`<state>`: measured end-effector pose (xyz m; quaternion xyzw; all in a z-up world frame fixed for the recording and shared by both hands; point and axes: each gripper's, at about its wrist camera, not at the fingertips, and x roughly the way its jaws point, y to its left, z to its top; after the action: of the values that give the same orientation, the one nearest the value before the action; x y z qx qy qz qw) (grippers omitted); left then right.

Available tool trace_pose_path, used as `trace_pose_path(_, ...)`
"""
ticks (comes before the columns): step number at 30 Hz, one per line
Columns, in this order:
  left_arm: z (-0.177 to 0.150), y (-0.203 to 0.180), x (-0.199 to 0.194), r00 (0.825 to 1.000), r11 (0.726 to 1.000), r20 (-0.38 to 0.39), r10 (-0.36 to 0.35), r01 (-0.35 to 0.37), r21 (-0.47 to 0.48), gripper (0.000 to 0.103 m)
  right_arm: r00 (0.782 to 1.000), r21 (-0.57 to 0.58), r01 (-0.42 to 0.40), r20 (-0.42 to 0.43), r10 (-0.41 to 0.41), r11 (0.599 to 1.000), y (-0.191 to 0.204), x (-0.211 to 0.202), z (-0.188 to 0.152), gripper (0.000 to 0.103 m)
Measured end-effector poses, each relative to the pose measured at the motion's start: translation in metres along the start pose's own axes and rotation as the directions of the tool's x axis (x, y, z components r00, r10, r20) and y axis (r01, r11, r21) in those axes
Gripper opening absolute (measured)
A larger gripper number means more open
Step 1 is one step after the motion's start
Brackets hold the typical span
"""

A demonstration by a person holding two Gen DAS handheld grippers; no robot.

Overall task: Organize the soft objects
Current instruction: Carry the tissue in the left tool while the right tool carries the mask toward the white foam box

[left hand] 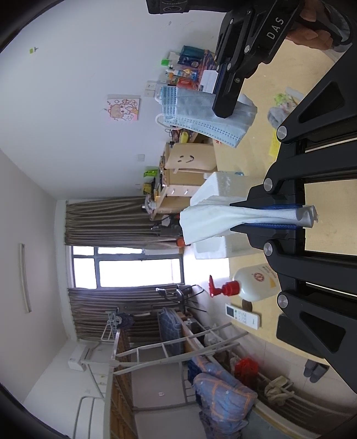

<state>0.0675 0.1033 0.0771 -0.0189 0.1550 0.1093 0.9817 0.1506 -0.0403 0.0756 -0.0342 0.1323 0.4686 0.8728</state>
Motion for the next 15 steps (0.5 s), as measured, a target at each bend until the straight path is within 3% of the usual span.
trace_pose_path(15, 0.044, 0.004, 0.039, 1.000, 1.000, 0.012, 0.015, -0.015, 0.024, 0.008, 1.000, -0.033, 0.016, -0.003, -0.016, 0.999, -0.019, 0.037, 0.040, 0.008)
